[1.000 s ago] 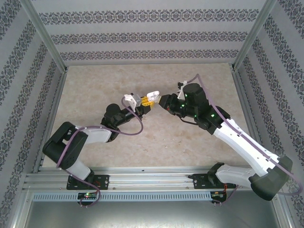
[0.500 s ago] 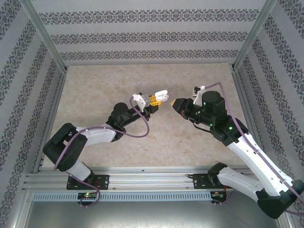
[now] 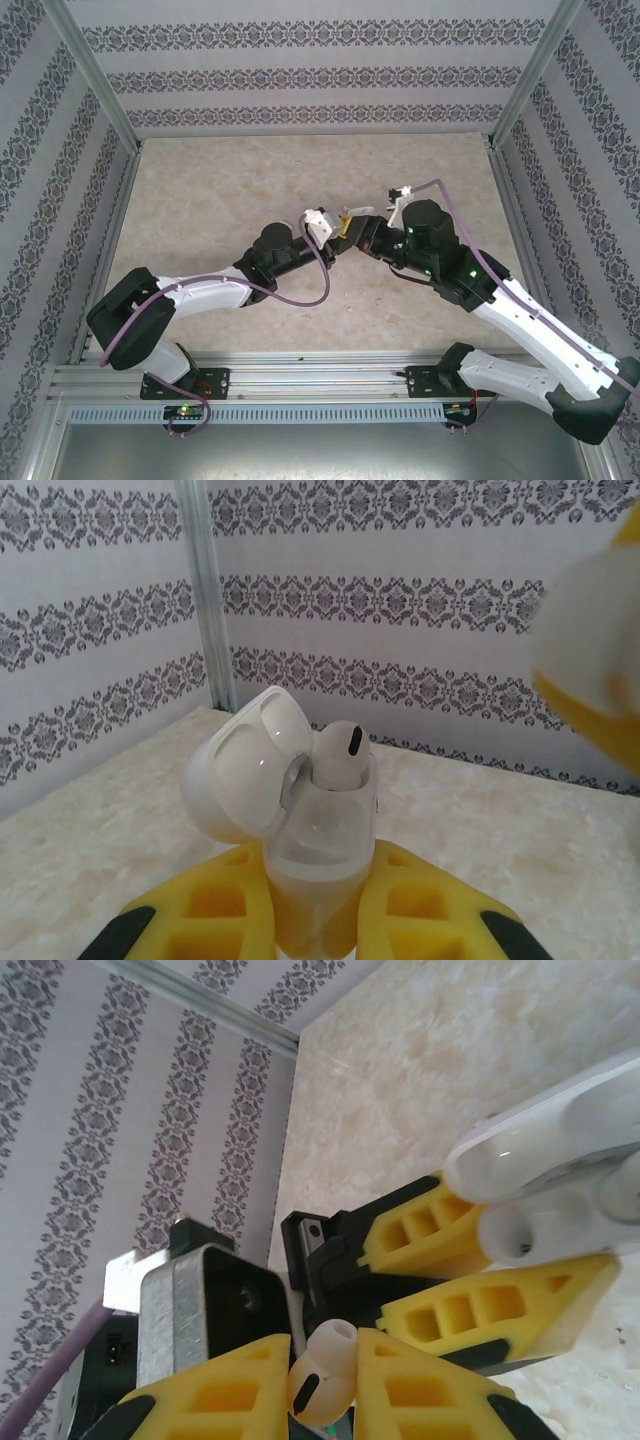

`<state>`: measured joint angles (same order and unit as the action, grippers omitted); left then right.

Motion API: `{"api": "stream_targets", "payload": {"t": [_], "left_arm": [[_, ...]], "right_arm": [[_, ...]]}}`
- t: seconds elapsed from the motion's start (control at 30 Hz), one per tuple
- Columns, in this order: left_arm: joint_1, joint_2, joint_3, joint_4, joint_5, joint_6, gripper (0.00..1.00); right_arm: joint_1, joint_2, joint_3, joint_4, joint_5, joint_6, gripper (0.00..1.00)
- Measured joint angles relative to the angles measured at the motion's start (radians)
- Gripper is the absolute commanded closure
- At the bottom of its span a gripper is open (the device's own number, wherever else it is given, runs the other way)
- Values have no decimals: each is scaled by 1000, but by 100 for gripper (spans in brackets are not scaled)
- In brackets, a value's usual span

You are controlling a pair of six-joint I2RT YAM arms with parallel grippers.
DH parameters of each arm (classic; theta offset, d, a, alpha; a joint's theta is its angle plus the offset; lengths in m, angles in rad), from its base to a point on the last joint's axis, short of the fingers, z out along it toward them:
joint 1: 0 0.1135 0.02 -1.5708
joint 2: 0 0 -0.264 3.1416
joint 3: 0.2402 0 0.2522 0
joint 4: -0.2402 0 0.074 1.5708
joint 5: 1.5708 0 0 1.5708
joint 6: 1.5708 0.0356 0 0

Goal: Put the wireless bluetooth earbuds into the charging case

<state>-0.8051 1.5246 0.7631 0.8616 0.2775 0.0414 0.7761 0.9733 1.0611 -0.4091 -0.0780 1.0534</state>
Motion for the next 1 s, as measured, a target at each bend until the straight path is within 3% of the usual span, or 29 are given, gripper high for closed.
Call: {"api": "stream_targets", "payload": {"t": [0.33, 0.73, 1.0], "left_arm": [[-5, -81, -43, -11, -80, -36, 100], [-14, -48, -143, 99, -85, -21, 100], [-14, -79, -175, 132, -107, -15, 100]], "right_arm": [[34, 66, 64, 18, 47, -26, 82], [34, 43, -50, 164, 144, 24, 82], [33, 79, -31, 194, 158, 26, 82]]}}
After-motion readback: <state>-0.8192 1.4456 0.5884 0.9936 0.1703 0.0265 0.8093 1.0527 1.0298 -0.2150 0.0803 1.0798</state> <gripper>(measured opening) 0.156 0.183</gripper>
